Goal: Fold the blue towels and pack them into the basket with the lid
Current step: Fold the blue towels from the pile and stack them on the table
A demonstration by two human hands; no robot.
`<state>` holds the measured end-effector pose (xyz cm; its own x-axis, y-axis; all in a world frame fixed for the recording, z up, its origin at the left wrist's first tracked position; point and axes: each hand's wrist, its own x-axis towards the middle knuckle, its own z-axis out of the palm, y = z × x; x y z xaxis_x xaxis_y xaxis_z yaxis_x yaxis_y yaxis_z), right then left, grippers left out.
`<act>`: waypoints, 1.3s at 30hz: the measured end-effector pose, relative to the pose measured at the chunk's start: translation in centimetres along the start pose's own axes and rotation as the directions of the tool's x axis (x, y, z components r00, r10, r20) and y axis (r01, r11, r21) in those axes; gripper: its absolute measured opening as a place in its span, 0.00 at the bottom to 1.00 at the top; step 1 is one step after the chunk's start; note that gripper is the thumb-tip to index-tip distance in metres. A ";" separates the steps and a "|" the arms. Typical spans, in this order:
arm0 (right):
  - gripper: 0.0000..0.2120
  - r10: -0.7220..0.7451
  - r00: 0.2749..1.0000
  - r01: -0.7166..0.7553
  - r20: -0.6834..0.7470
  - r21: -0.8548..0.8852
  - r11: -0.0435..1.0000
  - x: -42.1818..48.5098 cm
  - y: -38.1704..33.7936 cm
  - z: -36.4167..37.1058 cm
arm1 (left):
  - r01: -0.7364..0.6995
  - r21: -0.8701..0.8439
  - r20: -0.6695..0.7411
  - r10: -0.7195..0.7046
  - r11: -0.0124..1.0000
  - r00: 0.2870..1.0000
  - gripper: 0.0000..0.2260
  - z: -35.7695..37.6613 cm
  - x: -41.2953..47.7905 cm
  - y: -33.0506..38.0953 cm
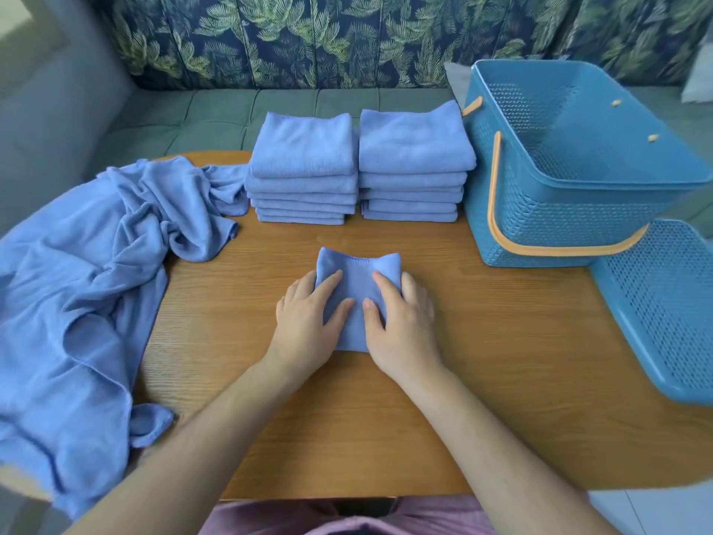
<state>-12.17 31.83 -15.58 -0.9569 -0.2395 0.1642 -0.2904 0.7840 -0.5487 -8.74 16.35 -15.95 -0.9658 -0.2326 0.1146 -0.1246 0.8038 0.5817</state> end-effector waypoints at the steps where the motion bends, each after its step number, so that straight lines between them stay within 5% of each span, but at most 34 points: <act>1: 0.22 0.003 1.000 -0.003 0.001 0.085 0.996 -0.1 -0.2 -0.3 | -0.020 -0.058 -0.026 0.018 0.998 0.999 0.22 -0.3 -0.1 0.1; 4: 0.24 0.001 1.000 0.000 -0.004 0.286 0.958 0.0 -1.2 -1.8 | -0.076 -0.270 -0.061 0.062 0.960 0.996 0.22 -1.8 -0.4 1.0; 10: 0.25 -0.115 0.993 0.107 0.012 0.290 0.951 6.2 -6.0 -6.5 | -0.095 -0.356 -0.148 0.045 0.930 0.988 0.21 -8.4 4.4 2.8; 17: 0.27 -0.150 0.985 0.138 0.083 0.140 0.981 19.5 -12.8 -9.1 | -0.051 -0.243 -0.194 0.003 0.969 0.981 0.21 -15.9 17.4 3.2; 25: 0.12 -0.015 0.955 0.076 0.295 -0.197 0.977 25.2 -11.6 -3.7 | 0.177 -0.028 0.064 -0.175 0.984 0.983 0.21 -12.7 24.1 -1.0; 29: 0.23 -0.282 0.960 0.264 -0.005 -0.328 0.907 26.5 -12.3 -4.0 | -0.031 0.295 -0.179 0.087 0.955 0.980 0.21 -12.8 24.9 0.3; 31: 0.27 -0.301 0.951 0.306 0.071 -0.344 0.888 27.3 -12.3 -3.4 | -0.127 0.330 -0.103 0.169 0.935 0.980 0.21 -12.3 25.7 0.4; 34: 0.27 -0.107 0.940 0.236 0.324 -0.394 0.888 27.1 -11.0 -0.4 | -0.081 0.237 0.096 0.060 0.968 0.994 0.22 -10.1 25.6 -1.6; 39: 0.27 -0.074 0.947 0.217 0.312 -0.453 0.865 26.7 -10.7 0.5 | -0.036 0.238 0.087 0.016 0.970 0.996 0.23 -9.3 25.1 -2.3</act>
<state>-34.64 16.77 -5.78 -0.8841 -0.4636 -0.0593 -0.4598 0.8854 -0.0679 -30.54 3.58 -6.95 -0.9838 -0.1713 0.0528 -0.1403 0.9190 0.3683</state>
